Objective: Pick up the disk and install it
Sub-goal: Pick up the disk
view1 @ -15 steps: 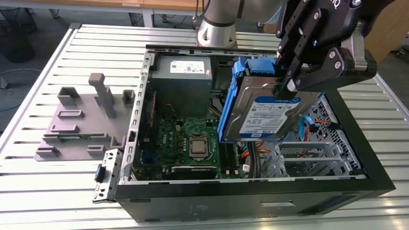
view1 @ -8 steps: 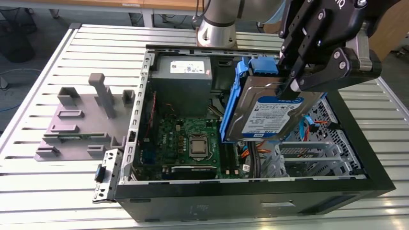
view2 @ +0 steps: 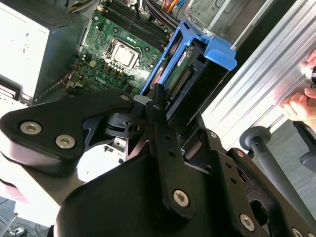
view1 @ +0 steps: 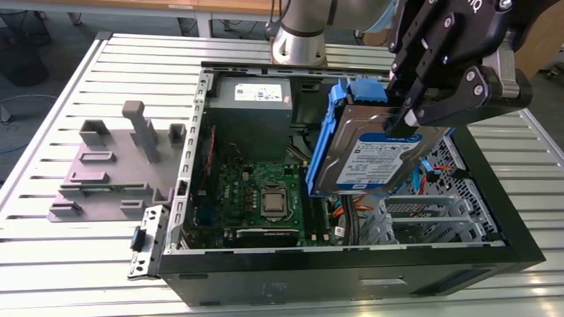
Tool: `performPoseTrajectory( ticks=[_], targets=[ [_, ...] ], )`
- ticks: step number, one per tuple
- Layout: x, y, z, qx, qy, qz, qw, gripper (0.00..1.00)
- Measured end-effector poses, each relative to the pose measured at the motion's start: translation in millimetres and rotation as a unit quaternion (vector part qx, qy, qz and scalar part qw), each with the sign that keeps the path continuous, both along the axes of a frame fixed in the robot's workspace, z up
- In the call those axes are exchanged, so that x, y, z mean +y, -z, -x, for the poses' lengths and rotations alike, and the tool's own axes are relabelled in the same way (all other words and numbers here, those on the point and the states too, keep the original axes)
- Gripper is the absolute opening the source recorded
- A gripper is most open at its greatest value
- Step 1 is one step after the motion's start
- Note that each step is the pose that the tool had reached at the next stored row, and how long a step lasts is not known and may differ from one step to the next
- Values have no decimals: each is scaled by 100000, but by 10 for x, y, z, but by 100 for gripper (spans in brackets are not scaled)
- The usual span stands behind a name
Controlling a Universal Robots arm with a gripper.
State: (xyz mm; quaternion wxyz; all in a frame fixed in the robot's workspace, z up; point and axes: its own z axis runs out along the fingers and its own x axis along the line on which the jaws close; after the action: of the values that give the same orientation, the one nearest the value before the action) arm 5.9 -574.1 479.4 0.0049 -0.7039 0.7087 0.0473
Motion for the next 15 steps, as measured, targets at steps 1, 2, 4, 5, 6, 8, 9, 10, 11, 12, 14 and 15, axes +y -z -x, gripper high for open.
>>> performPoseTrajectory(
  ticks=[1, 2, 4, 5, 6, 8, 9, 10, 11, 12, 14, 15],
  targets=[
    [0, 0, -7, 0, -1, -4, 100000, 35],
    [0, 0, -14, -2, -2, -3, 100000, 35],
    [0, 0, -27, -2, 0, -3, 100000, 35],
    [0, 0, -36, -2, -1, -4, 100000, 35],
    [0, 0, -47, 0, -1, 0, 100000, 35],
    [0, 0, -65, 0, -1, -3, 100000, 35],
    [0, 0, -73, -1, 1, -5, 100000, 35],
    [0, 0, -81, -2, 2, -3, 100000, 35],
    [0, 0, -88, -1, 2, -3, 100000, 35],
    [0, 0, -96, 0, 3, -3, 100000, 35],
    [0, 0, -111, -1, 1, -5, 100000, 35],
    [0, 0, -118, -1, 1, -4, 100000, 35]
  ],
)
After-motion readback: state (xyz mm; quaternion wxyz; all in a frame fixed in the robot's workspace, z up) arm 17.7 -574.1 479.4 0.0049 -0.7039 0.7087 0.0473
